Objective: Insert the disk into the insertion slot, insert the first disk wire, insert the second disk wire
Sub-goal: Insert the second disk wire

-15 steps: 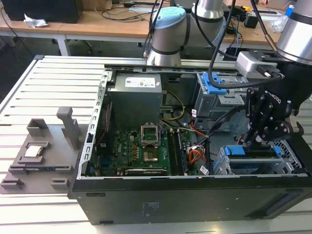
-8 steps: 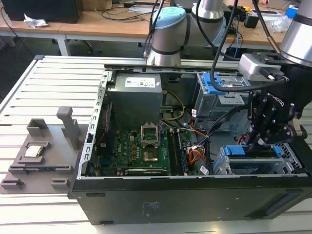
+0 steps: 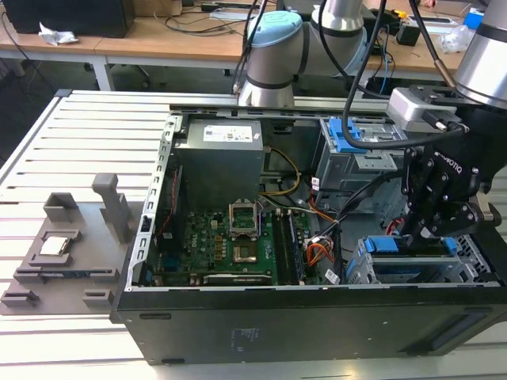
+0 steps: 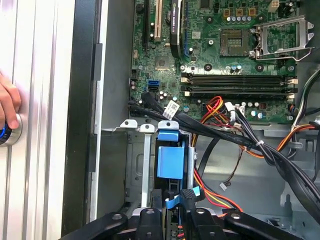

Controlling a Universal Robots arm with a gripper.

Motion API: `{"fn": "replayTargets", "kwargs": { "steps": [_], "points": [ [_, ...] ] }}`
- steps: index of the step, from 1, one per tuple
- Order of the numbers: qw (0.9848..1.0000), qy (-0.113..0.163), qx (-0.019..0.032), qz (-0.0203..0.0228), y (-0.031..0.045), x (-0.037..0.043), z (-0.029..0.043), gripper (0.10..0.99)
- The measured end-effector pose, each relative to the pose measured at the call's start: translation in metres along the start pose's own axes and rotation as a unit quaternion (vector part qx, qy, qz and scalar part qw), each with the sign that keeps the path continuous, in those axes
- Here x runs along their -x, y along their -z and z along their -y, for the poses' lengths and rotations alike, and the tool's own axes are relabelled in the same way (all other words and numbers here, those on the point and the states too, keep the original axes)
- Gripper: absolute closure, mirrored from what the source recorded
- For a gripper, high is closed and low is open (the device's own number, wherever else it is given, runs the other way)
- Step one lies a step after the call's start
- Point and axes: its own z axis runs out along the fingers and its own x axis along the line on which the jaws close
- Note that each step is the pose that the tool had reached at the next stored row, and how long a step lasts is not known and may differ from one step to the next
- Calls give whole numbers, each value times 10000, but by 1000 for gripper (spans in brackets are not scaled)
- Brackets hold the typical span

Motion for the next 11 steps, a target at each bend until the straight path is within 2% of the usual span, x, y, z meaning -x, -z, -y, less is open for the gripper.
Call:
{"fn": "replayTargets", "kwargs": {
  "steps": [3, 5, 11],
  "points": [
    [10000, 0, 0, -4, 0, 0, 0, 820],
    [10000, 0, 0, -8, 1, 0, 0, 937],
    [10000, -1, 1, -15, 0, 0, 0, 937]
  ]
}}
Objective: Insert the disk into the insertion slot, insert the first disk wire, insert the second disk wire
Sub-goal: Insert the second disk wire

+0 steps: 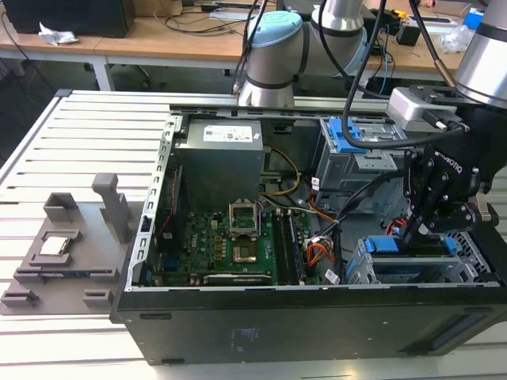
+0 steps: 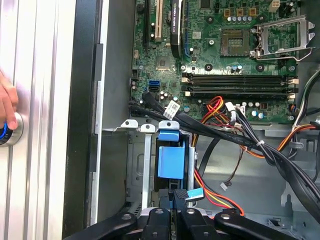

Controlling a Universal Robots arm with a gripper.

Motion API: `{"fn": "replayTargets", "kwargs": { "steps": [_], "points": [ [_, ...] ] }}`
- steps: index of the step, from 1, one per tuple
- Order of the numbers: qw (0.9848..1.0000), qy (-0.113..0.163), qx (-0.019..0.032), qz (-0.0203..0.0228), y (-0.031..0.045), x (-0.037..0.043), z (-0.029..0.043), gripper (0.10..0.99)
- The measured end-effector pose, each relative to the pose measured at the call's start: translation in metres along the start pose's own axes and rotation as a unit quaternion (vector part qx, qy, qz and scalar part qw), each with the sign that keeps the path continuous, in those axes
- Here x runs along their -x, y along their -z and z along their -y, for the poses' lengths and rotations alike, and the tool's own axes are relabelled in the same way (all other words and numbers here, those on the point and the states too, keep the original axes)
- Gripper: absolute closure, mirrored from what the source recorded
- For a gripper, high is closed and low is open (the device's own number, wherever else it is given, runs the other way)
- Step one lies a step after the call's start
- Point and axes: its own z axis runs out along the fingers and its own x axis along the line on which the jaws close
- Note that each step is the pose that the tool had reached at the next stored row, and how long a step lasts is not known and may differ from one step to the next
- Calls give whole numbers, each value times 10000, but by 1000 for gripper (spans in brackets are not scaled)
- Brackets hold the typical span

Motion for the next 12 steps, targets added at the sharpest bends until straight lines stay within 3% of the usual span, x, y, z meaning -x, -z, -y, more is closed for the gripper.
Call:
{"fn": "replayTargets", "kwargs": {
  "steps": [2, 6, 7, 10, 11, 12],
  "points": [
    [10000, 0, 0, -2, 56, -10, -4, 937],
    [10000, 0, 0, -1, 67, -7, -4, 937],
    [10000, 2, -1, 36, 67, -23, -4, 937],
    [9997, 14, -8, 239, 47, -123, -6, 937],
    [9995, 19, -11, 325, 45, -139, -7, 937],
    [9986, 30, -18, 522, 41, -166, -8, 937]
  ]
}}
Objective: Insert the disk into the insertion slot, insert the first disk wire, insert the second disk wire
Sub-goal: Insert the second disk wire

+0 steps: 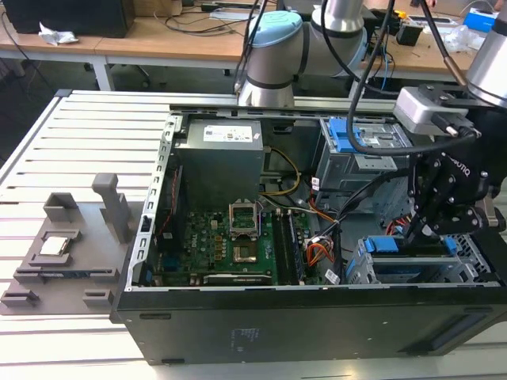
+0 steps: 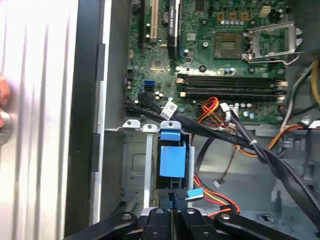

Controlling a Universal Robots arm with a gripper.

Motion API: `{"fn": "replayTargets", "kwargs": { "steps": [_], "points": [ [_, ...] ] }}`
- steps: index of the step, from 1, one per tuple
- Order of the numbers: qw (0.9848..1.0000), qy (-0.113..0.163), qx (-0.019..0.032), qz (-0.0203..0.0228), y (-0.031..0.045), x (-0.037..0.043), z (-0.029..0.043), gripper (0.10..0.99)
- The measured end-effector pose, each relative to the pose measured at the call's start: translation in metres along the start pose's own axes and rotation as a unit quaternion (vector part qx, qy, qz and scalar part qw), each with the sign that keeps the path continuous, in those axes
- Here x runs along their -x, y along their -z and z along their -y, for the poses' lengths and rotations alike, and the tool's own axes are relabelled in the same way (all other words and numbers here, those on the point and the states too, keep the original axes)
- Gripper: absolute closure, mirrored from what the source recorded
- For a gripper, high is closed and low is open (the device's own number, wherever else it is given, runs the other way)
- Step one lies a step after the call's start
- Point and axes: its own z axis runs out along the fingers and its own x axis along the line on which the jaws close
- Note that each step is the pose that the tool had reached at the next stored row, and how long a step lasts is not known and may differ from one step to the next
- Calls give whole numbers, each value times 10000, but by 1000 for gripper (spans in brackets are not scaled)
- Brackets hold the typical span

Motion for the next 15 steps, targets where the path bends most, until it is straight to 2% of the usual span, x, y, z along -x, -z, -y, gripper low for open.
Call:
{"fn": "replayTargets", "kwargs": {
  "steps": [1, 2, 3, 5, 7, 10, 15],
  "points": [
    [9998, 10, -6, 187, -3, -23, -1, 937],
    [9994, 18, -11, 337, -4, -48, 0, 937],
    [9991, 23, -12, 416, -5, -77, 7, 937],
    [9989, 27, -8, 473, -9, -138, 19, 937],
    [9988, 28, -5, 493, -11, -187, 24, 937],
    [9985, 30, 6, 543, -29, -192, 43, 937],
    [9985, 31, 10, 551, -32, -162, 90, 937]
  ]
}}
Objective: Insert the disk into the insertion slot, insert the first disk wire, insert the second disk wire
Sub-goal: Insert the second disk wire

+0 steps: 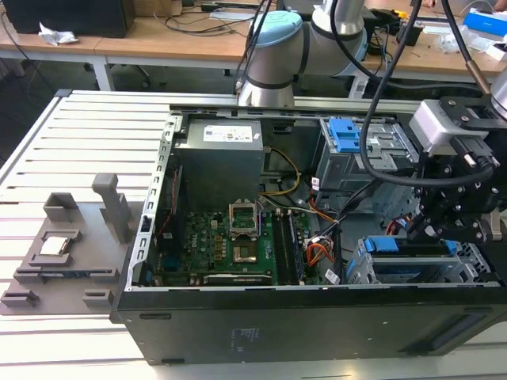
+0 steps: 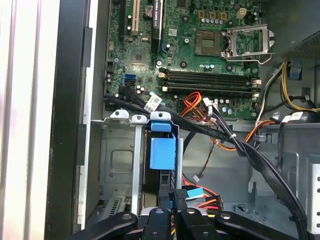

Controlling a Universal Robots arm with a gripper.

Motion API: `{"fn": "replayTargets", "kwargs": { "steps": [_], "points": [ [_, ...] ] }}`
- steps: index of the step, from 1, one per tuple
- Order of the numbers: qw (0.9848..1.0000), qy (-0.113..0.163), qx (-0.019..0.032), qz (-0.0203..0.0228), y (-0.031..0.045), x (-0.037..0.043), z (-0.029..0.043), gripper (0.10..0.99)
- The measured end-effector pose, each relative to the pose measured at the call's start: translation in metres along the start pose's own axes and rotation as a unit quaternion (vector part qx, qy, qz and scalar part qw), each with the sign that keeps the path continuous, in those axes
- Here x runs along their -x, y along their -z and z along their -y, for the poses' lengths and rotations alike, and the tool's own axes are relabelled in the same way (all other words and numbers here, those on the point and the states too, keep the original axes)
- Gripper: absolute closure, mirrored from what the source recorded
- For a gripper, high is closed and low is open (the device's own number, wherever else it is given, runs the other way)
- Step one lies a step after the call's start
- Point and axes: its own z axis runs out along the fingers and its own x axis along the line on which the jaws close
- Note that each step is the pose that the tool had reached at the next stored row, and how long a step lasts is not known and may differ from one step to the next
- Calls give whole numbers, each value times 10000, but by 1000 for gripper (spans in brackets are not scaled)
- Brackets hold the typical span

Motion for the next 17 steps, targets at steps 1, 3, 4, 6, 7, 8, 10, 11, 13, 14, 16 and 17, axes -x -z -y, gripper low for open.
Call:
{"fn": "replayTargets", "kwargs": {
  "steps": [1, 3, 4, 6, 7, 8, 10, 11, 13, 14, 16, 17],
  "points": [
    [10000, 0, 2, 1, -1, 0, 11, 937],
    [10000, -1, 2, 1, -2, -1, 15, 937],
    [10000, 0, 2, 0, -3, -1, 16, 937],
    [10000, 0, 2, 0, -6, -3, 17, 937],
    [10000, 0, 2, 1, -7, -4, 17, 937],
    [10000, 0, 2, 1, -8, -5, 17, 937],
    [10000, 1, 2, 0, -10, -6, 23, 937],
    [10000, 0, 3, 1, -9, -7, 31, 937],
    [10000, -1, 3, 1, -9, -7, 41, 937],
    [10000, -1, 2, 1, -9, -7, 42, 937],
    [10000, 0, 3, 1, -14, -10, 44, 937],
    [10000, 1, 3, 2, -18, -11, 44, 937]
  ]
}}
